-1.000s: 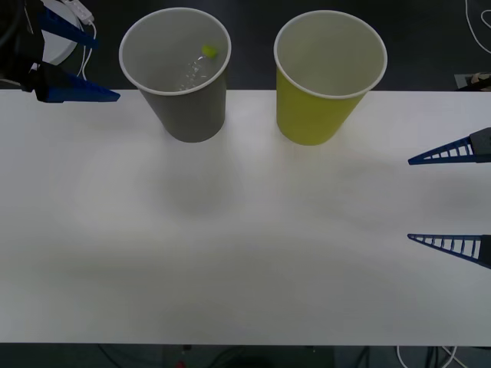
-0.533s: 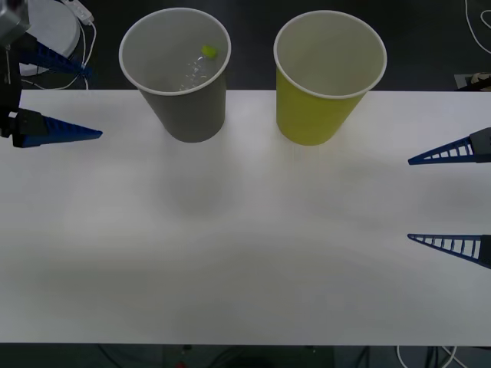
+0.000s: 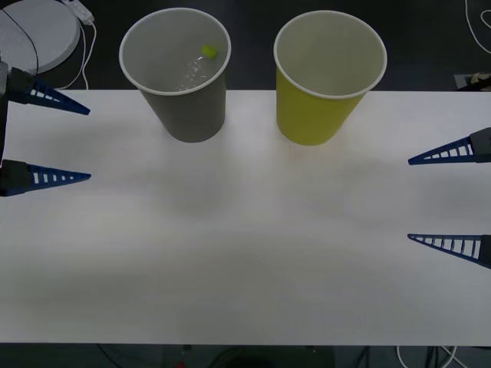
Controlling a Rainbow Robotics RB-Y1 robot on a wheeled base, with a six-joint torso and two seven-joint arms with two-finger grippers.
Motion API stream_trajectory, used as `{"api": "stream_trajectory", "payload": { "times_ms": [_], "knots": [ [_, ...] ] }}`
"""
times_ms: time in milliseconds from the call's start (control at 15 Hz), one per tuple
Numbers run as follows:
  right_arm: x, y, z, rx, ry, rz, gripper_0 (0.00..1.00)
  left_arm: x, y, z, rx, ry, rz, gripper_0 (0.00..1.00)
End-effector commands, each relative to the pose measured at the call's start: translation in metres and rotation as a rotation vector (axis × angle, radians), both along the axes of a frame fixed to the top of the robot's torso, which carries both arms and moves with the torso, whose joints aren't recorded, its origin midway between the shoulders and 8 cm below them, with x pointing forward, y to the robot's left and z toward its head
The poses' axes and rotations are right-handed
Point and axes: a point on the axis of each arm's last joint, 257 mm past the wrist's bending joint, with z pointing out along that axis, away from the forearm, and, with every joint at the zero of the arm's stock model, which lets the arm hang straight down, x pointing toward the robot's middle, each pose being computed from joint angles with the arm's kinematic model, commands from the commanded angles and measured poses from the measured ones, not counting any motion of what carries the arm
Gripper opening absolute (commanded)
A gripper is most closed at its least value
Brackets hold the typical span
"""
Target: Put the can into the green bin and the plastic bottle into the gray bin
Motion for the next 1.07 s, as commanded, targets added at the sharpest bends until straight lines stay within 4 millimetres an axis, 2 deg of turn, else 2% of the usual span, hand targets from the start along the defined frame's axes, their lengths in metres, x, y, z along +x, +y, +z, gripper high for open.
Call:
{"api": "stream_trajectory", "payload": {
  "times_ms": [67, 333, 600, 867, 1067],
  "knots": [
    [0.0, 0.0, 0.0, 0.0, 0.0, 0.0, 1.0, -0.013, 0.005, -0.008, 0.0, -0.017, -0.044, 1.0],
    [0.0, 0.0, 0.0, 0.0, 0.0, 0.0, 1.0, -0.037, 0.017, -0.012, 0.003, -0.01, -0.089, 1.0],
    [0.0, 0.0, 0.0, 0.0, 0.0, 0.0, 1.0, -0.059, 0.02, -0.016, 0.018, -0.026, -0.103, 1.0],
    [0.0, 0.0, 0.0, 0.0, 0.0, 0.0, 1.0, -0.073, 0.018, -0.02, 0.008, -0.019, -0.118, 1.0],
    [0.0, 0.0, 0.0, 0.0, 0.0, 0.0, 1.0, -0.075, 0.017, -0.02, 0.0, -0.023, -0.13, 1.0]
  ]
}}
